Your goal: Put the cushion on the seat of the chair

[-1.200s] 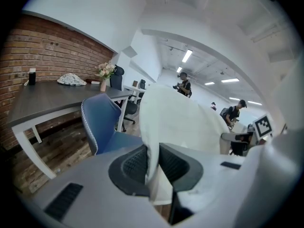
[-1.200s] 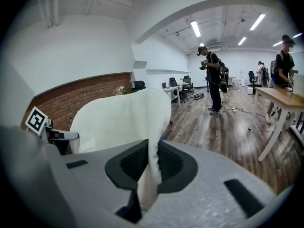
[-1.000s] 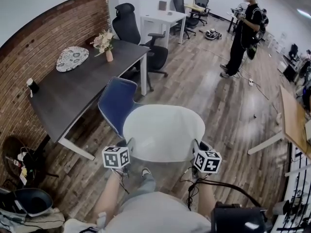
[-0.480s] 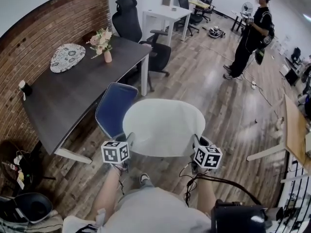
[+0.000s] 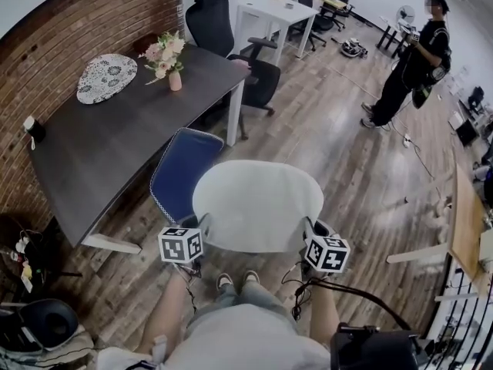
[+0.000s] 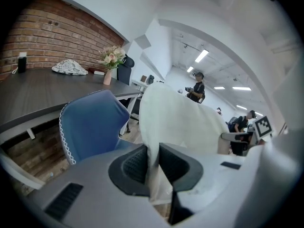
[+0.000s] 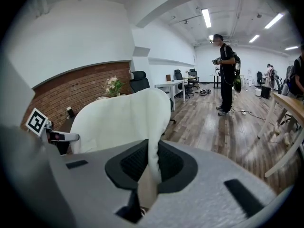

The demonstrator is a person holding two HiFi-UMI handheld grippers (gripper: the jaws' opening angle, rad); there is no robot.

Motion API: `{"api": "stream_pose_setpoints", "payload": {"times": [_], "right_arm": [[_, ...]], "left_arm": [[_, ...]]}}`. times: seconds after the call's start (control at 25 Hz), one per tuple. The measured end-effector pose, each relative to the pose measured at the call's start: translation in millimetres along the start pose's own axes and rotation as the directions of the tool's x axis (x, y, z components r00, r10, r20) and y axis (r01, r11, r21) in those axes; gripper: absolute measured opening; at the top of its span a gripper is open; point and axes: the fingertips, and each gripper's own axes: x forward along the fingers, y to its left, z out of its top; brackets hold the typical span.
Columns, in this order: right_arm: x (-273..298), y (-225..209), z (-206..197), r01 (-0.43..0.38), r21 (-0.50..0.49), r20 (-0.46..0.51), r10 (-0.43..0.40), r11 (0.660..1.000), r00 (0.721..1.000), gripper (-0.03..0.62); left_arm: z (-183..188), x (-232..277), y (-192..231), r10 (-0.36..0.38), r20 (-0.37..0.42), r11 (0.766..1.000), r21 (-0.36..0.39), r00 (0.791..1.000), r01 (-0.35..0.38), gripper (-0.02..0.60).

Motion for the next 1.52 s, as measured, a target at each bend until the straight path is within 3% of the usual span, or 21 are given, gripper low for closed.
{"api": "stream_pose_setpoints", "payload": {"times": [0.4,0.84,1.2,1.52], "right_arm": [[30,2,13,-0.030,-0.028,-0.035,0.029,0.999,0.999,0.044],[65,-14,-15,-0.048,-0.039,-0.130,0.042,0.998,0.991,0.044],[109,-36,-64,-0.063,-0.046,-0.163,0.054,0.997,0.985,0.043],[139,-63,-137,-0.072,-0.028,-0.233,0.064,0.997,0.970,0.043]], "left_arm": [[12,7,11,0.030,0.000,1.000,-0.004,1.000,-0.030,0.051],[-21,32,20,0.086,-0.090,0.995,-0.050,0.992,-0.091,0.051],[-70,80,39,0.129,-0.140,0.987,-0.082,0.982,-0.141,0.051],[-144,126,53,0.137,-0.211,0.982,-0.098,0.968,-0.161,0.051]]}}
